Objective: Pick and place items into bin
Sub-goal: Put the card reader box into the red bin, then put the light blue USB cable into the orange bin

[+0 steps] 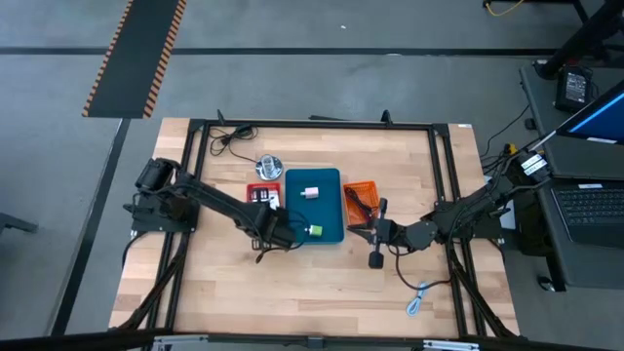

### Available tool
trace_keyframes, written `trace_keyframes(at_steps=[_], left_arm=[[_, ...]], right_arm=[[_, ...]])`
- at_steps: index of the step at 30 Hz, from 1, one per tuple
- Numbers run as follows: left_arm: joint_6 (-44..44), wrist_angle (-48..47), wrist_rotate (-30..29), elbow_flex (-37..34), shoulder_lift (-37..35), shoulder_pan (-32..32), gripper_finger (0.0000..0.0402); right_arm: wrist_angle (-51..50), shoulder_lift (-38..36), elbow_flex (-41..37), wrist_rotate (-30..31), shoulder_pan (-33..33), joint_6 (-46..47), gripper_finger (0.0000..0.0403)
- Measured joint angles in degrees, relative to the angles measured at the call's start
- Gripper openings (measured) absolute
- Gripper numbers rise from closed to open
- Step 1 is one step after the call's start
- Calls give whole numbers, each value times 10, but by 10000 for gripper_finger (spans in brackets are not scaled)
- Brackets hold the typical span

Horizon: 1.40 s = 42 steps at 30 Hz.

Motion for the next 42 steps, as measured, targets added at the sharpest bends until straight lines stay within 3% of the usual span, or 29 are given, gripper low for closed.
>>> trace_keyframes(at_steps=[22,29,33,42], left_arm=[[-33,6,9,13,-71,-53,130],[-77,31,-123,-6,-92,-125,129],[-90,81,-167,-36,-123,-164,125],[-14,307,-169,-161,-240,-189,63]], right_arm=[[0,0,0,0,0,2,0],[-1,0,0,1,3,18,0],[-5,0,0,1,13,27,0],[-24,0,13,2,19,47,0]])
